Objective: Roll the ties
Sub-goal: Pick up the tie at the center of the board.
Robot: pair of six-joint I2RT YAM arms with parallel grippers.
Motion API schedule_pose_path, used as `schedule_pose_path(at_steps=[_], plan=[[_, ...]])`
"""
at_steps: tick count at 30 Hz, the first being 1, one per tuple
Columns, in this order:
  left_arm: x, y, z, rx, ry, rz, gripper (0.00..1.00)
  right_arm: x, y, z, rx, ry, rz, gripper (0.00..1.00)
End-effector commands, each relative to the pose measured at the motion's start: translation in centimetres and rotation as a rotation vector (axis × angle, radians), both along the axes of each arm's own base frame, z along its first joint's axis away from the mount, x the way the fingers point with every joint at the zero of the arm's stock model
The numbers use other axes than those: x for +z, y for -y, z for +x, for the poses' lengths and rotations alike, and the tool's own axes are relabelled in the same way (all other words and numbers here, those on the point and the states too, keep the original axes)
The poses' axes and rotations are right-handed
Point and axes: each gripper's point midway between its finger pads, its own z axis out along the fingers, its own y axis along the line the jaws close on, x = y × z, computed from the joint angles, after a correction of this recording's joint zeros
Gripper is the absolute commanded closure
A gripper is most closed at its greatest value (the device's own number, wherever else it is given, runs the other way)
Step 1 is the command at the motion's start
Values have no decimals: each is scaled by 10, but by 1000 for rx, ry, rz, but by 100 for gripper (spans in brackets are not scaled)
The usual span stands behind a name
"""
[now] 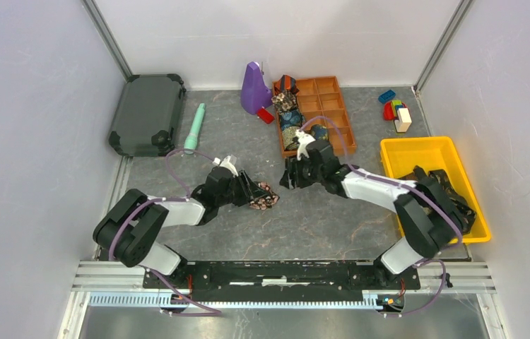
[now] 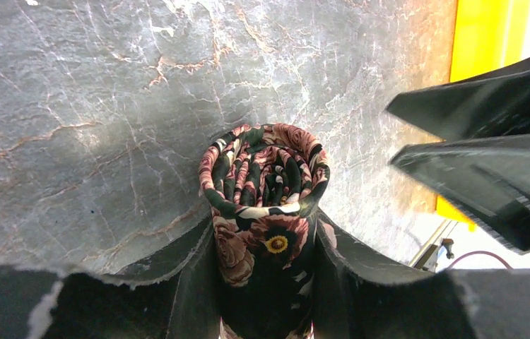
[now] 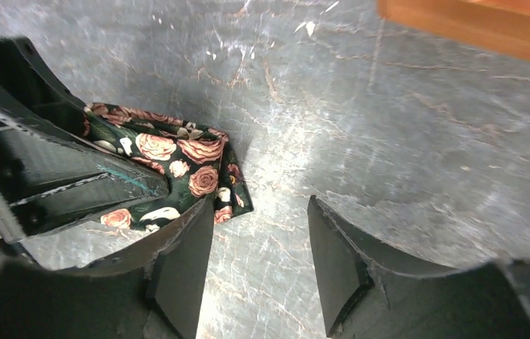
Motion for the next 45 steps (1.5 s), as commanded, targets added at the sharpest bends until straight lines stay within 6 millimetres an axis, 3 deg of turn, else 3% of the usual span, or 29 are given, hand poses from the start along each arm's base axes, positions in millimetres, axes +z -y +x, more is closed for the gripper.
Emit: schedule_pose_path(at_steps=[1,5,9,16,23,27,30,35,45], plan=[[24,4,5,-43,88,9,66,37,12,0,32,89,113,33],[49,11,1,-77,115,-40,67,55,19,-11,63,112,210,14],[88,19,-4,-125,168,-98,68,76,16,-27,101,114,329,3],[161,27,-19,-219,278,-198,69,117,2,-58,205,102,595,2],[207,26,-33,-249,333,-271,69,175,-4,-96,362,103,905,2],[223,25,-37,-246,354,-306,69,221,6,-120,449,131,1125,2],[233,26,-39,-245,365,-341,69,241,12,-131,497,101,1248,2],[248,26,-42,-245,384,-380,69,238,11,-127,484,67,1273,2],[251,27,-42,-238,394,-405,69,245,-13,-121,511,72,1225,2]])
